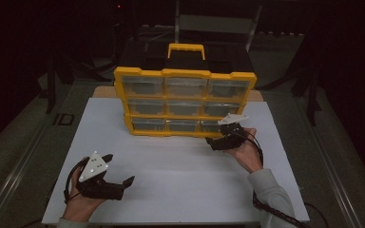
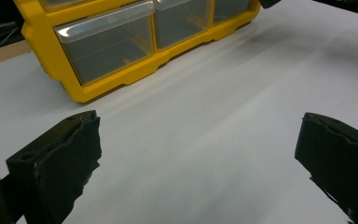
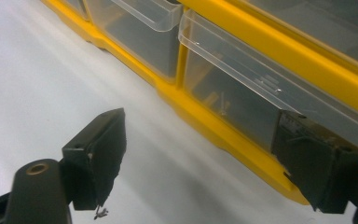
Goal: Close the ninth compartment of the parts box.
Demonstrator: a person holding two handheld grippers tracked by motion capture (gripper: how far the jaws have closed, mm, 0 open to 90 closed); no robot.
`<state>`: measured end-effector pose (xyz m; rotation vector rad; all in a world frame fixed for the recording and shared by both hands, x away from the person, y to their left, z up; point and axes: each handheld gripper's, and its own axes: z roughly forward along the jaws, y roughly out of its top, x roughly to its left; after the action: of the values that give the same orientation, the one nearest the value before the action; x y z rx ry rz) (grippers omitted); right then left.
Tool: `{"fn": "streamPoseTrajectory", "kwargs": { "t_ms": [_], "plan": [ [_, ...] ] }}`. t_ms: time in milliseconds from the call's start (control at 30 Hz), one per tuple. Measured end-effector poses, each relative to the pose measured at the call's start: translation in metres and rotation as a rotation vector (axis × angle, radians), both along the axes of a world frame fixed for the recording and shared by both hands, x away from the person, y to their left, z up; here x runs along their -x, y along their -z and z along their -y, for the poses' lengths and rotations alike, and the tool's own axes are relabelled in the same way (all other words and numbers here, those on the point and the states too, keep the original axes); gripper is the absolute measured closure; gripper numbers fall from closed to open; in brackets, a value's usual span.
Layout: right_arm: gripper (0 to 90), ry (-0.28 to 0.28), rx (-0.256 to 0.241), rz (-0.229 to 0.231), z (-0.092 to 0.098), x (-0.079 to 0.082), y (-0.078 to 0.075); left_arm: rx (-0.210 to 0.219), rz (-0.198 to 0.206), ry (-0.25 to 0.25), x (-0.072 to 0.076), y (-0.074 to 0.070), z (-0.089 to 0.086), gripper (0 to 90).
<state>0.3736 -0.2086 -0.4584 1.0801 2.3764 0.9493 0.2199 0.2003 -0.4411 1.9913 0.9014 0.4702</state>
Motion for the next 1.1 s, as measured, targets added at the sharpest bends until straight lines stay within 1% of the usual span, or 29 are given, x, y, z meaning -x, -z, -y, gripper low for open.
{"fn": "streamPoseTrajectory", "kwargs": {
  "t_ms": [133,333,500,600,800,900,1000,1100],
  "plan": [
    [17.5,0.003,-0.011,-0.002,0.001,0.001,0.001,-0.005,0.002,0.006,-0.001,0.000,0.002,0.9],
    [17.5,0.002,-0.042,0.007,0.008,0.009,-0.002,-0.004,0.005,0.006,0.000,0.000,0.001,0.9],
    [17.0,0.010,-0.063,0.019,0.015,0.015,-0.005,-0.004,0.006,0.005,0.000,-0.001,0.001,0.9],
    [14.7,0.017,-0.068,0.028,0.018,0.019,-0.007,-0.004,0.003,0.003,-0.001,0.000,0.001,0.9],
    [14.6,0.022,-0.089,0.040,0.023,0.028,-0.010,-0.003,0.005,0.002,0.000,0.000,0.001,0.9],
    [14.5,0.028,-0.090,0.048,0.025,0.033,-0.013,-0.004,0.007,0.003,0.000,0.000,0.001,0.9],
    [14.4,0.034,-0.104,0.050,0.027,0.037,-0.015,-0.003,0.008,0.003,-0.001,-0.001,0.001,0.9],
    [13.6,0.034,-0.094,0.054,0.027,0.043,-0.015,-0.002,0.005,0.002,-0.002,0.000,0.002,0.9]
  ]
}}
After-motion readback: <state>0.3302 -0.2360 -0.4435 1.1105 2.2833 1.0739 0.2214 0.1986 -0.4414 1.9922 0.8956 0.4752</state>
